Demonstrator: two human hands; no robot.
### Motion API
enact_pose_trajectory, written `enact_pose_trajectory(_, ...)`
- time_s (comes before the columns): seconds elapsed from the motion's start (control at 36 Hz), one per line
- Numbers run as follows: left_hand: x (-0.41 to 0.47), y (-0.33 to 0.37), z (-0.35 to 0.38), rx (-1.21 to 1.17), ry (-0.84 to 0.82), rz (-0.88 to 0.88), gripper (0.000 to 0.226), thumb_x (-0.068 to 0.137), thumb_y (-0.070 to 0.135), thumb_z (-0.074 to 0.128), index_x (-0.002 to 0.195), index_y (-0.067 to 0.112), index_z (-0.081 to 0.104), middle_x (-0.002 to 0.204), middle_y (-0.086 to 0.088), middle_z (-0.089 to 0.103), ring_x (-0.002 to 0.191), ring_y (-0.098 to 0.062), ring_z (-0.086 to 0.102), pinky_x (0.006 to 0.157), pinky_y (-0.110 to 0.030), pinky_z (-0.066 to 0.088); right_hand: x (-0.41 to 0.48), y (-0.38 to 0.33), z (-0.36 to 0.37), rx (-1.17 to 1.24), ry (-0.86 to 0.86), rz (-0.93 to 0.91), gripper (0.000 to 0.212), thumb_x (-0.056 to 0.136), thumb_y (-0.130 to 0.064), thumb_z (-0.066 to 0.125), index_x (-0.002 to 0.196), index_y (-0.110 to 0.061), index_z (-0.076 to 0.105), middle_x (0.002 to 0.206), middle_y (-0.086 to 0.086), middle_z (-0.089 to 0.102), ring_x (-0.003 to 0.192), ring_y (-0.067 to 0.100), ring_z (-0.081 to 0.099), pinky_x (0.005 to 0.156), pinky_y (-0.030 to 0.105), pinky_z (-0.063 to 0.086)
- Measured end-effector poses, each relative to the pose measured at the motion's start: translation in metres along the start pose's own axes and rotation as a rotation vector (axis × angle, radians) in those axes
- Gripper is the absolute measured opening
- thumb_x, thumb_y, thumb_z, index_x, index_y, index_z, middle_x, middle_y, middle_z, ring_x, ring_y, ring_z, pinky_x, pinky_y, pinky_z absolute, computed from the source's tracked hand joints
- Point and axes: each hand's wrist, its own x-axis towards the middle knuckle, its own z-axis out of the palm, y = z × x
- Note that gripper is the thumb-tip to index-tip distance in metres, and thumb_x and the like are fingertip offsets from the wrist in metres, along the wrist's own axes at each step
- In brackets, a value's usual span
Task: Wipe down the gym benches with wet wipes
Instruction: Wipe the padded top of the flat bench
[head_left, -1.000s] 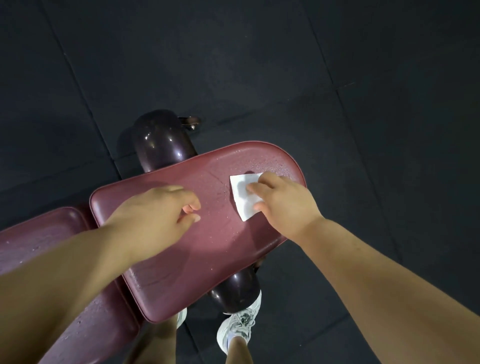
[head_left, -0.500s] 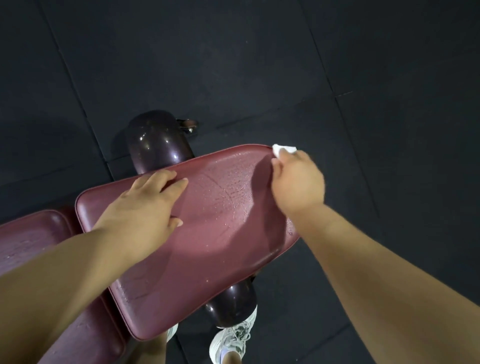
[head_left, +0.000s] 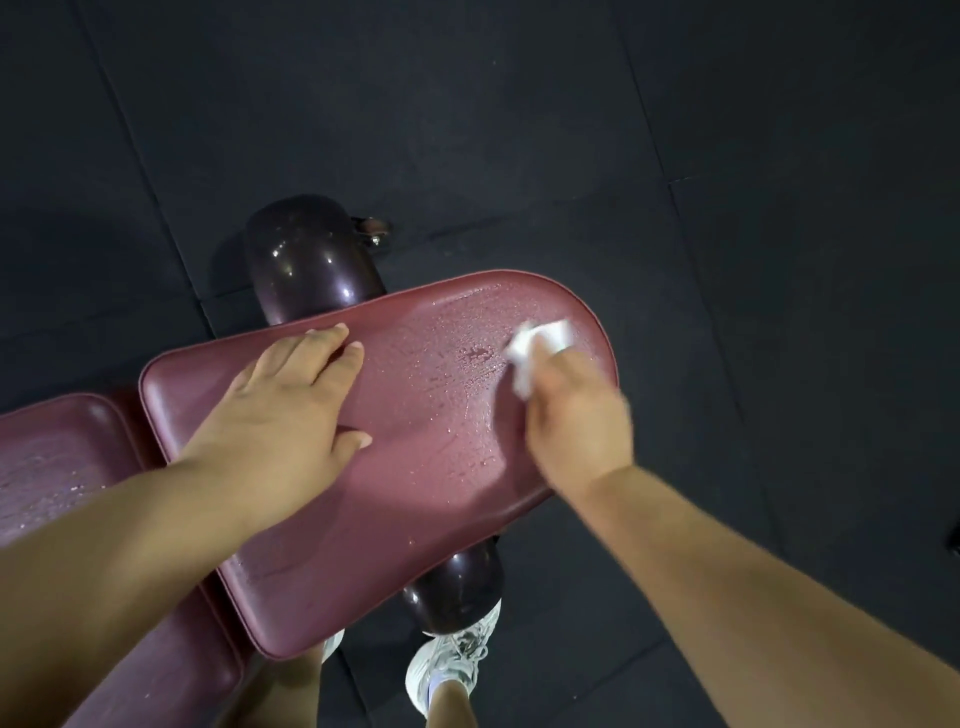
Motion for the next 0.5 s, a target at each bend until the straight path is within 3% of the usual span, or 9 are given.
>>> enact_pose_trajectory(0.06, -0.004, 0.006, 0.005, -0.008, 0.015, -0.028, 0.082, 0.083, 0.044, 0.062, 0.149, 0.017, 0.021, 0.153, -0.003, 0.007, 0.135, -0.026, 0.006, 0.114, -0.044, 0.016, -0.033, -0.014, 0.012, 0.063, -0.124, -0.374, 0.03, 0.077, -0.003, 0.052, 0.104, -0.013, 0.061, 0.077, 0.002, 0.065, 0.059, 0.024, 0.06, 0.057, 0.025, 0.039)
enact_pose_trajectory(0.11, -0.01, 0.01, 0.011, -0.008, 0.059, -0.019, 0.08, 0.076, 0.039, 0.072, 0.144, 0.016, 0.035, 0.148, -0.007, 0.015, 0.127, -0.029, 0.01, 0.11, -0.052, 0.021, -0.042, -0.009, 0.008, 0.005, -0.224, -0.56, 0.036, 0.078, -0.006, 0.052, 0.114, -0.008, 0.059, 0.085, 0.004, 0.067, 0.065, 0.023, 0.058, 0.061, 0.029, 0.044)
enact_pose_trajectory(0.17, -0.015, 0.013, 0.018, -0.012, 0.083, 0.004, 0.081, 0.07, 0.038, 0.078, 0.139, 0.014, 0.043, 0.145, -0.009, 0.024, 0.123, -0.028, 0.016, 0.105, -0.056, 0.028, -0.031, 0.013, 0.0, -0.031, -0.198, -0.322, 0.033, 0.079, -0.008, 0.057, 0.111, -0.014, 0.064, 0.085, 0.005, 0.065, 0.07, 0.023, 0.056, 0.066, 0.031, 0.046)
enact_pose_trajectory(0.22, -0.019, 0.014, 0.024, 0.001, 0.064, -0.007, 0.085, 0.072, 0.042, 0.075, 0.143, 0.015, 0.037, 0.149, -0.007, 0.023, 0.126, -0.025, 0.013, 0.108, -0.053, 0.026, -0.017, 0.032, -0.011, -0.053, -0.07, 0.06, 0.034, 0.084, -0.01, 0.052, 0.114, -0.017, 0.065, 0.085, 0.009, 0.06, 0.073, 0.029, 0.057, 0.063, 0.032, 0.049)
enact_pose_trajectory(0.28, -0.021, 0.017, 0.029, -0.019, 0.057, -0.005, 0.087, 0.077, 0.044, 0.07, 0.148, 0.017, 0.027, 0.154, -0.005, 0.014, 0.132, -0.025, 0.008, 0.111, -0.049, 0.018, -0.012, 0.041, -0.011, 0.009, 0.009, 0.324, 0.041, 0.089, -0.009, 0.047, 0.128, -0.013, 0.058, 0.093, 0.013, 0.058, 0.079, 0.033, 0.056, 0.066, 0.036, 0.045)
enact_pose_trajectory(0.33, -0.021, 0.019, 0.032, -0.038, 0.037, -0.019, 0.087, 0.083, 0.045, 0.062, 0.15, 0.02, 0.014, 0.157, -0.001, 0.001, 0.138, -0.025, -0.001, 0.114, -0.044, 0.007, -0.021, 0.026, -0.001, 0.032, 0.046, 0.359, 0.041, 0.087, -0.006, 0.047, 0.124, -0.013, 0.061, 0.097, 0.013, 0.059, 0.082, 0.032, 0.057, 0.07, 0.035, 0.043)
enact_pose_trajectory(0.39, -0.021, 0.02, 0.032, -0.043, 0.015, -0.039, 0.086, 0.086, 0.047, 0.056, 0.151, 0.023, 0.004, 0.156, 0.003, -0.009, 0.14, -0.024, -0.008, 0.115, -0.041, 0.001, -0.041, -0.001, 0.009, 0.058, 0.036, 0.082, 0.039, 0.078, -0.007, 0.047, 0.11, -0.018, 0.068, 0.093, 0.007, 0.063, 0.074, 0.026, 0.058, 0.064, 0.033, 0.045)
enact_pose_trajectory(0.44, -0.022, 0.021, 0.031, -0.035, 0.012, -0.048, 0.086, 0.087, 0.048, 0.054, 0.151, 0.024, 0.002, 0.156, 0.006, -0.012, 0.14, -0.022, -0.009, 0.116, -0.041, 0.005, -0.071, -0.017, 0.018, 0.12, -0.141, -0.359, 0.038, 0.079, -0.007, 0.049, 0.114, -0.011, 0.065, 0.087, 0.006, 0.065, 0.068, 0.024, 0.058, 0.056, 0.034, 0.05)
enact_pose_trajectory(0.5, -0.024, 0.02, 0.028, -0.018, 0.014, -0.041, 0.085, 0.086, 0.048, 0.055, 0.151, 0.024, 0.004, 0.156, 0.006, -0.011, 0.139, -0.021, -0.007, 0.115, -0.042, 0.013, -0.084, -0.009, 0.017, 0.12, -0.296, -0.624, 0.04, 0.082, -0.007, 0.048, 0.121, -0.004, 0.059, 0.089, 0.009, 0.066, 0.069, 0.028, 0.062, 0.058, 0.035, 0.052)
